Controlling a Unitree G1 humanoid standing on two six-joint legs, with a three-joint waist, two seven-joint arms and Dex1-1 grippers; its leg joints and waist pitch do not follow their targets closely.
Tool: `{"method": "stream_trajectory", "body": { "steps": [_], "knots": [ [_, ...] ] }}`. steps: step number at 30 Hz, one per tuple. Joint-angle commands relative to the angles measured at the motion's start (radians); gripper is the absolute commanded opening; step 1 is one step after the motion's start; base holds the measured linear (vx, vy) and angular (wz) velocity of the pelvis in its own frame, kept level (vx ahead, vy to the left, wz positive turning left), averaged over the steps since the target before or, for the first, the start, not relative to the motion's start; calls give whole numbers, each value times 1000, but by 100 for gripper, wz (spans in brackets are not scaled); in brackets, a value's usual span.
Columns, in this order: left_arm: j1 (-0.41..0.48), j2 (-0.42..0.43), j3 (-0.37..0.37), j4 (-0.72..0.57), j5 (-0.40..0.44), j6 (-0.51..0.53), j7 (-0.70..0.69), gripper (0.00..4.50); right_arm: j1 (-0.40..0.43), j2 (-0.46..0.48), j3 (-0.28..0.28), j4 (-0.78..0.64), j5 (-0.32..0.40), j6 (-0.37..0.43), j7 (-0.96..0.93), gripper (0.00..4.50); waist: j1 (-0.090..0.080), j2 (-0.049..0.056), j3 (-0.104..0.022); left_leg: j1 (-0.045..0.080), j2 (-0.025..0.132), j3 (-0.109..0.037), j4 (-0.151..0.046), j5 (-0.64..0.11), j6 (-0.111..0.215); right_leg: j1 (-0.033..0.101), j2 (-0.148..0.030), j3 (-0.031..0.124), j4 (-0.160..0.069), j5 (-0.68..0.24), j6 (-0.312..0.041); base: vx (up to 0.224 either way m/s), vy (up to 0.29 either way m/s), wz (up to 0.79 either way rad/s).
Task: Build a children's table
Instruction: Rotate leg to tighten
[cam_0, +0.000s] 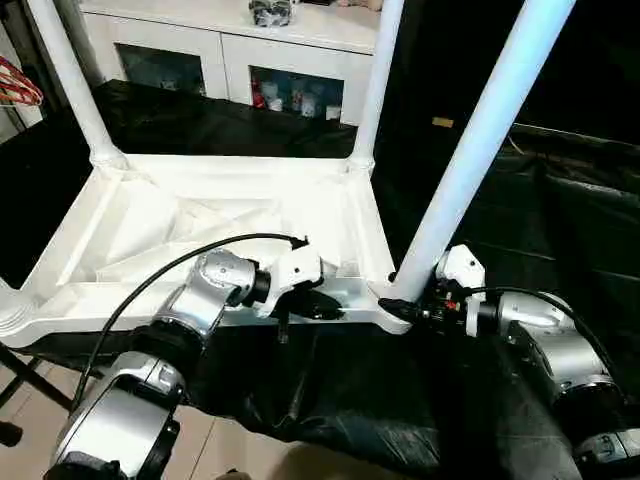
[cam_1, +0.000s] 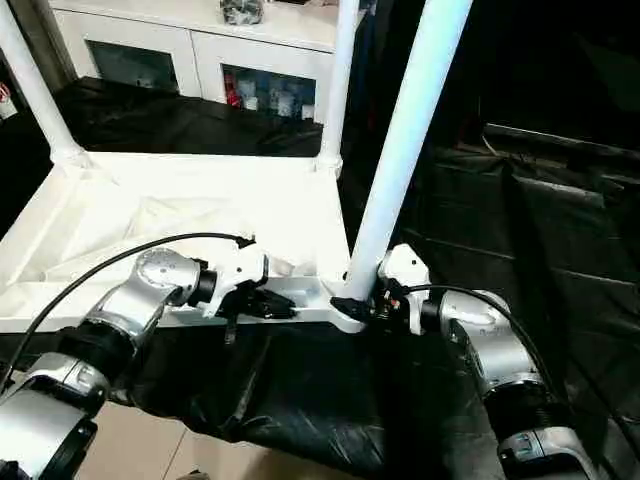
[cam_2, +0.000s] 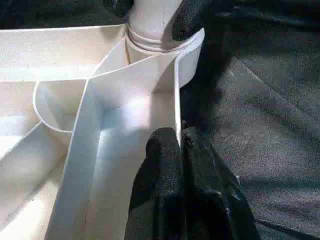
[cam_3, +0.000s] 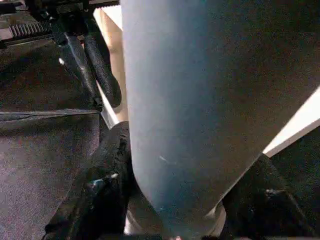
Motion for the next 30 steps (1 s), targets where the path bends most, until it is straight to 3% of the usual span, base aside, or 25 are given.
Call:
{"method": "stream_trajectory", "body": {
  "steps": [1,5,11,12,14,15,17,19,22,23,24,26,27,28,30],
  "knots": [
    [17,25,-41,30,58,37,0,0,-10,5,7,2,-8,5,0,209,5,-5,-51,0,28,-7,-67,-262,45,45,-61,41,-80,-290,-191,0,0,0],
    [10,11,-25,10,50,95,51,0,12,43,-12,-4,-19,27,-103,207,0,-4,-49,0,27,-8,-69,-278,39,45,-61,40,-83,-318,-188,0,0,0],
    [-9,-51,-16,-9,57,168,161,0,45,157,-48,0,-68,88,-397,202,-17,-3,-41,10,25,-15,-77,-363,-2,30,-62,38,-106,-510,-124,0,0,0],
    [-31,-102,-13,8,62,200,226,0,45,229,-57,15,-78,125,-516,201,-19,1,-41,9,24,-18,-78,-369,-4,29,-63,37,-109,-526,-112,0,0,0],
    [-47,-137,-10,25,65,221,272,0,32,279,-63,36,-88,148,-601,200,-23,4,-43,15,25,-20,-80,-386,-18,25,-62,36,-112,-526,-111,0,0,0],
    [-63,-177,-11,41,70,240,322,0,3,337,-69,75,-100,162,-702,200,-25,3,-43,13,23,-20,-80,-388,-20,26,-61,36,-111,-520,-110,0,0,0],
    [-70,-198,-12,48,72,248,348,0,-21,367,-75,104,-101,162,-748,200,-30,6,-43,8,22,-25,-85,-404,-27,30,-60,32,-111,-512,-107,0,0,0],
    [-75,-230,-18,50,74,254,384,0,-65,420,-87,149,-87,160,-803,200,-34,5,-41,13,17,-26,-83,-445,-21,23,-63,29,-122,-570,-88,0,0,0],
    [-64,-238,-24,33,80,231,368,0,-92,436,-67,152,-95,112,-770,200,-34,7,-46,9,18,-29,-86,-430,-6,28,-63,33,-119,-492,-99,0,0,0],
    [-60,-236,-25,28,81,225,361,0,-93,436,-65,148,-95,100,-753,253,-34,7,-47,6,19,-28,-88,-414,-1,31,-61,34,-114,-439,-111,0,0,0],
    [-53,-225,-25,22,81,201,348,0,-91,427,-68,136,-91,103,-729,267,-35,5,-47,0,19,-27,-89,-402,5,36,-60,35,-110,-406,-122,0,0,0],
    [-35,-187,-28,6,79,146,306,0,-77,393,-82,101,-62,120,-651,267,-35,4,-48,-1,19,-26,-88,-395,18,39,-60,36,-108,-386,-130,0,0,0],
    [-30,-179,-29,2,78,131,296,0,-74,385,-84,95,-54,121,-632,303,-37,3,-48,-4,20,-25,-88,-388,21,41,-61,37,-106,-373,-134,0,0,0],
    [-20,-166,-30,-8,69,99,266,0,-68,369,-82,84,-47,125,-603,303,-38,4,-50,-5,22,-24,-88,-368,25,42,-62,38,-102,-345,-144,0,0,0],
    [12,-110,-31,-49,43,60,182,0,-39,287,-47,31,-41,127,-463,311,-35,1,-54,-4,24,-21,-82,-327,44,46,-61,39,-95,-280,-173,0,0,0]
  ]
}}
